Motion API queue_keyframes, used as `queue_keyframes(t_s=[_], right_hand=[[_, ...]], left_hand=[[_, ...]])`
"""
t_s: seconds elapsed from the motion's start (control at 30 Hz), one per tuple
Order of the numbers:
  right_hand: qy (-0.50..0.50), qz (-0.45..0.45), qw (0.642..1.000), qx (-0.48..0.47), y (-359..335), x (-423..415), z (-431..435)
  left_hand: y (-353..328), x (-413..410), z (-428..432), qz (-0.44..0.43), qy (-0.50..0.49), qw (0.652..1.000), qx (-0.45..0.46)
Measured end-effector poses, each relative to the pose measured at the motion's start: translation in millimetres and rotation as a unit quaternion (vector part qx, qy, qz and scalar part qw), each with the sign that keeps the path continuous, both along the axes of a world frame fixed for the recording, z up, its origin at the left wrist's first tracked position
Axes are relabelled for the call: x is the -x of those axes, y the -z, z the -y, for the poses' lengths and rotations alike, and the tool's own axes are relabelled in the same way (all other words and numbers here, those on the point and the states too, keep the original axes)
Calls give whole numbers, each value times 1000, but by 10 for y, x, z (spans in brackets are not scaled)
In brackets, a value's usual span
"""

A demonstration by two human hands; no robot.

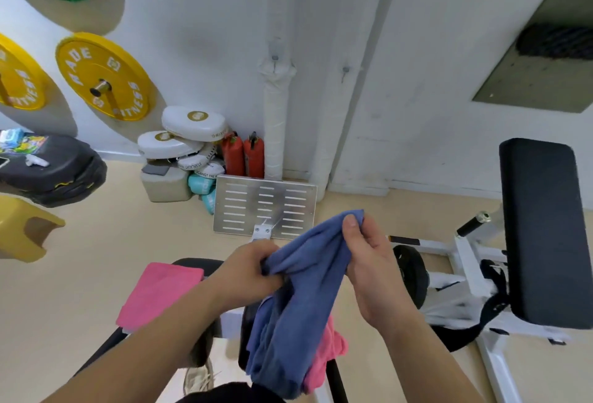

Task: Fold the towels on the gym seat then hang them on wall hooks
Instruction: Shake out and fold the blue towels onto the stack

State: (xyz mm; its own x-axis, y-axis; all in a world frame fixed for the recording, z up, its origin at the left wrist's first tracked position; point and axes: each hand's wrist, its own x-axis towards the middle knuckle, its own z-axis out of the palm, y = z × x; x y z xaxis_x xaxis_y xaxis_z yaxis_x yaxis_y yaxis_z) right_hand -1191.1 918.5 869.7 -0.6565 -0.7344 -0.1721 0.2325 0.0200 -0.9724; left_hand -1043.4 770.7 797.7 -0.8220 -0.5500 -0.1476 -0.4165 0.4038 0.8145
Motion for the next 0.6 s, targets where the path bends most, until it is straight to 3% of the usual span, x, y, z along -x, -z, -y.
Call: queue_keyframes(t_s=[0.13,0.33,0.43,0.5,0.53,0.6], right_hand=[[99,21,995,-12,25,168,-25],[136,3,985,-109,382,336,-192],[93,-42,969,-225,626,432,-312],[33,-130,930,-343,714,420,-380],[9,-169,914,-369,688,364,-397],[-31,-212,923,-320,586,221,-371]], left_hand=[[-9,-161,70,36,-17,998,-55],[-86,-436,108,89,-59,990,-89],[-218,-527,100,50,-113,990,-75],[-384,-509,40,1,-100,992,-76],[-482,-473,-18,-14,-72,994,-76],[-639,-377,-173,-19,-3,997,-75]])
